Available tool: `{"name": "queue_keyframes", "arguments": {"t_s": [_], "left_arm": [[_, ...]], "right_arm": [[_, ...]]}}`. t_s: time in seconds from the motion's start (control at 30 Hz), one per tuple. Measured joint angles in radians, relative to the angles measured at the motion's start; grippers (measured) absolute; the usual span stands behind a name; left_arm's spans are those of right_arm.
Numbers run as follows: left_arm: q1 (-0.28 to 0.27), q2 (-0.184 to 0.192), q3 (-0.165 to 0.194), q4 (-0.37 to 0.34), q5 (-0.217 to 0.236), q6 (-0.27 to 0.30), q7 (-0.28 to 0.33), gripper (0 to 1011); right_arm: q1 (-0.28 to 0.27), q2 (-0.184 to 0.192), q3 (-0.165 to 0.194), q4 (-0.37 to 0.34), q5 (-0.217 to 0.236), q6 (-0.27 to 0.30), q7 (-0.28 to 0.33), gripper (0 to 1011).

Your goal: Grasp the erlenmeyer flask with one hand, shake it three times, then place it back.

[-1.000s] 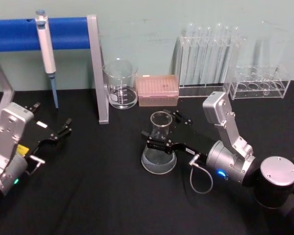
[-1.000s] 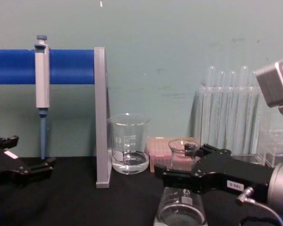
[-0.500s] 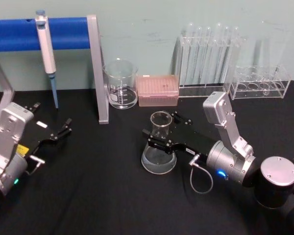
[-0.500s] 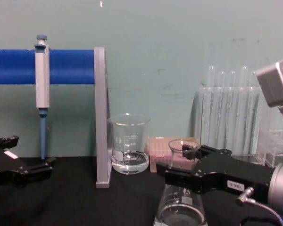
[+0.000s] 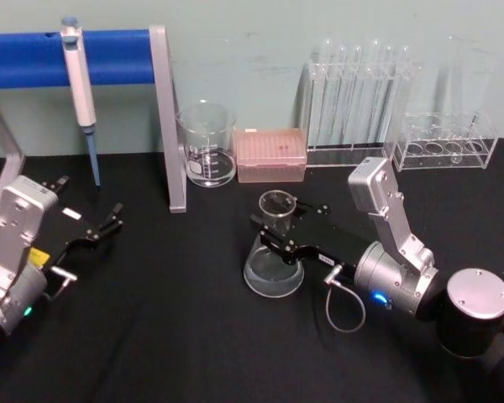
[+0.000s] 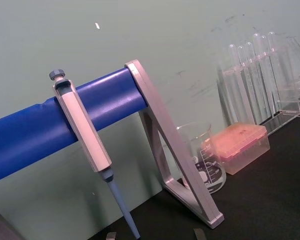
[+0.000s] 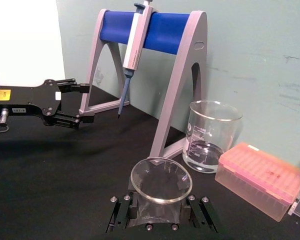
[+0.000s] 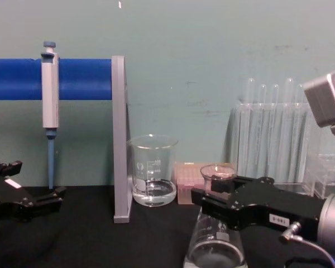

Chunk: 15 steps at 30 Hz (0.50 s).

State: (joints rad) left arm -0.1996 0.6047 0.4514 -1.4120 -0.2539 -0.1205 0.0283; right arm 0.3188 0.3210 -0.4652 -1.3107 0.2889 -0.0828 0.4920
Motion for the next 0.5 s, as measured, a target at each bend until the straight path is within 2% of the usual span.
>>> {"name": "queue_keyframes", "arguments": {"t_s": [0.5], "left_arm": [[0.0,0.0,0.0,0.0,0.0,0.0,0.0,1001]], "right_arm": [[-0.003,0.0,0.003,-0.001,0.005,-0.001,0.001,451]]}}
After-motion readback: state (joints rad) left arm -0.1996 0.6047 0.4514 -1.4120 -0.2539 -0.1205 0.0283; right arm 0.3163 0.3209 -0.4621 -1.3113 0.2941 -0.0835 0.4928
